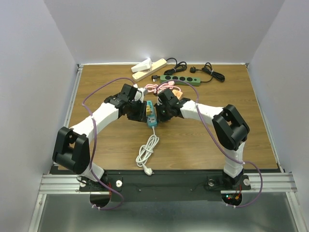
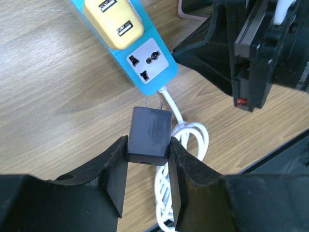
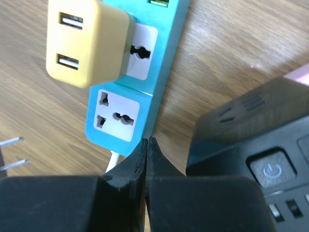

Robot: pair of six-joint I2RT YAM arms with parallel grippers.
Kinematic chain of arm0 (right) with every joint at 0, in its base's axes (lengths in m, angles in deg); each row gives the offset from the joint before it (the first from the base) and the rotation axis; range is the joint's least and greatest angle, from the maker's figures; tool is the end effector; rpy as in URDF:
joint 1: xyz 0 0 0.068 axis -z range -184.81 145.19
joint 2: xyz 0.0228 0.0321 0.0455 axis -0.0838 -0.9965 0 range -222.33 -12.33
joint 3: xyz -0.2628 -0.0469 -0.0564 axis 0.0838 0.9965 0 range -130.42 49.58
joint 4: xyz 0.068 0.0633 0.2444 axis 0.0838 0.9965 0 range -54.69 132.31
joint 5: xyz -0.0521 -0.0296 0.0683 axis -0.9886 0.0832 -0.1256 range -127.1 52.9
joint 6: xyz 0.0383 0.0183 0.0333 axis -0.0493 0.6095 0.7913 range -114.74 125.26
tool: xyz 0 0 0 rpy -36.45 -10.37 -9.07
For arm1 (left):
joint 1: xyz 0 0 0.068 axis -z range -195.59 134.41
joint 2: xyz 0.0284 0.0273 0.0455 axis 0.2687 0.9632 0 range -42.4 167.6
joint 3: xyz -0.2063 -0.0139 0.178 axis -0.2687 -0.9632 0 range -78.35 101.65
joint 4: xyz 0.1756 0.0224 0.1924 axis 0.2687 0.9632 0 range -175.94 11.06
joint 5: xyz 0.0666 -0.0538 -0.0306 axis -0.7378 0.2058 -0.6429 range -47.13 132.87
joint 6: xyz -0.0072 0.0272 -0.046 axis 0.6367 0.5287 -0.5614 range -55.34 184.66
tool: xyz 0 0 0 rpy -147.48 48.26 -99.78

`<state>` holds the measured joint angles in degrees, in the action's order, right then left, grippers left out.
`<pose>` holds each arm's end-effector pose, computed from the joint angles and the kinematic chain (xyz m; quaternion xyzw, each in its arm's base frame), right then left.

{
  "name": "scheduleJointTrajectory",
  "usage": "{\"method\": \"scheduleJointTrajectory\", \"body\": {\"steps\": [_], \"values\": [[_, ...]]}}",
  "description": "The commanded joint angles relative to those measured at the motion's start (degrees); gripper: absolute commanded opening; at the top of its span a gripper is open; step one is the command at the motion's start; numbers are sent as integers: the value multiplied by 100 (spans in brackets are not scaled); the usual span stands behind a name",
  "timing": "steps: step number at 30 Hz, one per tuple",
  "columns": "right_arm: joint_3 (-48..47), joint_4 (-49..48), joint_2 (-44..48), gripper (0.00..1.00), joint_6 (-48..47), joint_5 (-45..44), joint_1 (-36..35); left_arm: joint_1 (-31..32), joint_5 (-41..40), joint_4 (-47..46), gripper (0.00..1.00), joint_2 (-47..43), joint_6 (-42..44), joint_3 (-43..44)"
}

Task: Insert the plug

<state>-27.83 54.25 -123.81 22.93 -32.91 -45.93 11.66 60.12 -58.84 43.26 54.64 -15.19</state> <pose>0.3140 0.2776 0.1841 -0.2040 0.9256 0.1858 0.2592 0.2791 -0.1556 0.2562 0.1902 0.9096 -0.2424 0.2786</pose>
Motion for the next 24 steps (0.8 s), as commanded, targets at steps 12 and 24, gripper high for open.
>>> {"method": "scheduleJointTrajectory", "body": {"steps": [12, 24], "values": [[1130, -294, 1584, 1, -53, -383, 535, 957, -908, 86, 0, -68, 756, 390], [2370, -171, 2991, 9, 105, -717, 570, 2021, -1532, 86, 0, 1171, 1353, 1163]]}}
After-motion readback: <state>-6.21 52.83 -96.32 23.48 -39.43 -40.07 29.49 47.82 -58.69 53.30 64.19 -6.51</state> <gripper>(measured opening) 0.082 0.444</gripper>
